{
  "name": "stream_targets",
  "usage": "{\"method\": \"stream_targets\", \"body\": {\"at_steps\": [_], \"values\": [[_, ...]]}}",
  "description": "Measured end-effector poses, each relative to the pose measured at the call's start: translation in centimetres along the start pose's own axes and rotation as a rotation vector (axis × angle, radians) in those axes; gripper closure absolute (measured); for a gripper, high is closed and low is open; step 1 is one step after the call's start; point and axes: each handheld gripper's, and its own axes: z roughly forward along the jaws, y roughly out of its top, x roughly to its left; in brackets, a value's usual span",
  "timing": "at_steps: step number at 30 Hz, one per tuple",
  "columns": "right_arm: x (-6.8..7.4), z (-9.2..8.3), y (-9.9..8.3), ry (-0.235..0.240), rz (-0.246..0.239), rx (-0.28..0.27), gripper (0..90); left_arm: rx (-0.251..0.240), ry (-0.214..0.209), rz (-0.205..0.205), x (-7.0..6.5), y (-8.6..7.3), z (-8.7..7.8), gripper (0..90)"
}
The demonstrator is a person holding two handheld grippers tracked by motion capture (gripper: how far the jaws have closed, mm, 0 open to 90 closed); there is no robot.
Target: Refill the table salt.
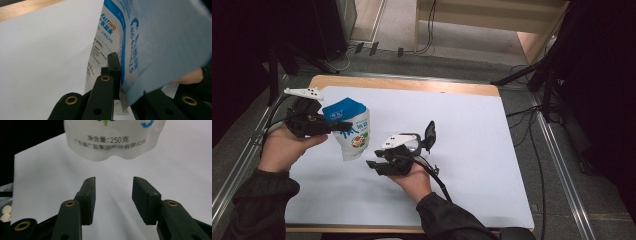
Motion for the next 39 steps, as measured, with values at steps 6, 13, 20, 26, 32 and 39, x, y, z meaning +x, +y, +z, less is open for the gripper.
{"method": "stream_targets", "body": {"at_steps": [6, 13, 20, 26, 32, 39], "values": [[-0.1, 0.3, 0.3, -0.016, 0.002, -0.005, 55.6, -0.011, -0.026, 0.008, -1.0, 0.2, -0.5, 90.0], [0.5, 0.6, 0.6, -0.011, -0.003, -0.018, 56.1, -0.02, -0.072, 0.033, -3.1, 0.5, -1.5, 90.0], [0.4, 0.7, 0.7, -0.006, 0.012, -0.037, 56.0, 0.001, -0.082, 0.034, -3.7, 0.4, -1.4, 90.0], [0.7, 0.8, 0.6, 0.004, -0.013, -0.039, 58.3, -0.009, -0.063, 0.01, -3.2, 0.1, -1.1, 90.0], [1.3, 0.9, 0.2, 0.025, -0.035, -0.029, 57.7, -0.02, -0.063, 0.005, -3.3, 0.2, -0.6, 90.0], [1.7, 0.4, -0.8, 0.019, -0.022, -0.044, 54.3, 0.006, -0.075, 0.013, -3.3, 0.4, 0.4, 90.0]]}}
